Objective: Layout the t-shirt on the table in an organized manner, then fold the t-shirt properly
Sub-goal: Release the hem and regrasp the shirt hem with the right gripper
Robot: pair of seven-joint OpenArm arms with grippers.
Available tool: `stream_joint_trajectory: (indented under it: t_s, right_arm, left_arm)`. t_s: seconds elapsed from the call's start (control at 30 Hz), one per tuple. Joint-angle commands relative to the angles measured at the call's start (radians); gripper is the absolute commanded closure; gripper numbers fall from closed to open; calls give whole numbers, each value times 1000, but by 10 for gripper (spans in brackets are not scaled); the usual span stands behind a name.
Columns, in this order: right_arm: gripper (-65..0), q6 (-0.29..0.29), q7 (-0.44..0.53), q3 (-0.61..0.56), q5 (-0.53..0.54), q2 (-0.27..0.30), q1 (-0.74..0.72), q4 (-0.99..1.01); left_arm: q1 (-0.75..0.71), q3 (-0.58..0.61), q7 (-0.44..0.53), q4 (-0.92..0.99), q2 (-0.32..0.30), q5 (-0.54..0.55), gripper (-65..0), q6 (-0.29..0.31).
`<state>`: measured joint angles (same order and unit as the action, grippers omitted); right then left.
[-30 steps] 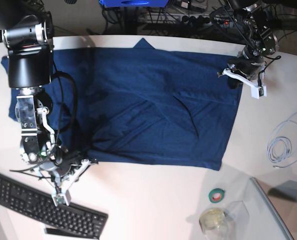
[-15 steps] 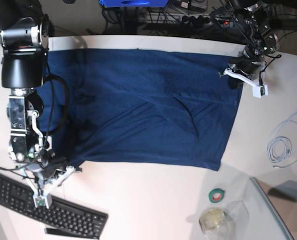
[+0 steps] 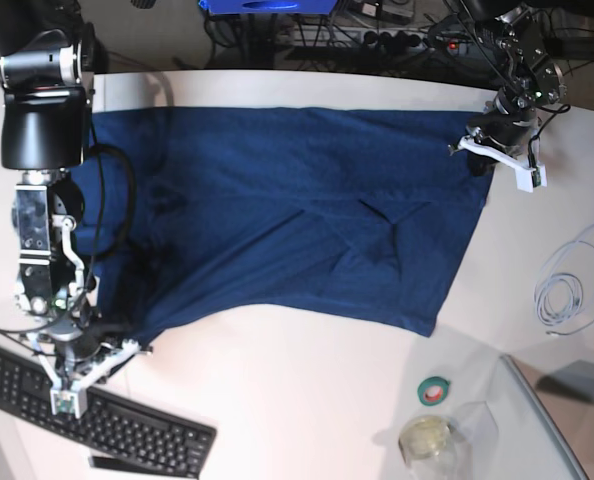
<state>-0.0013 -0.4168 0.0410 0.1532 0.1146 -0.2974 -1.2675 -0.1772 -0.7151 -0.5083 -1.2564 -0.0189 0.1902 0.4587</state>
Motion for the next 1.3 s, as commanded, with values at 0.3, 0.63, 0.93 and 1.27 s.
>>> stream_joint_trajectory:
  t_s: [0.3,0.63,0.93,1.27]
  right_arm:
    - [-2,-4,20,-198,4,1,111,-22]
    - [-93,-4,-113,-273,4,-43,180,-22]
    - [-251,-9,-202,-234,-2,-52,123,-286]
    - [-320,-9,-152,-138,-19,-25,-188,315]
  left_arm:
    - [-3,2,-49,-4,-3,-42,0,-24]
    - [-2,2,-51,-38,1,-41,0,-24]
    - [-3,2,-54,-70,1,-41,0,-24]
    - [-12,2,-54,-70,3,-41,0,-24]
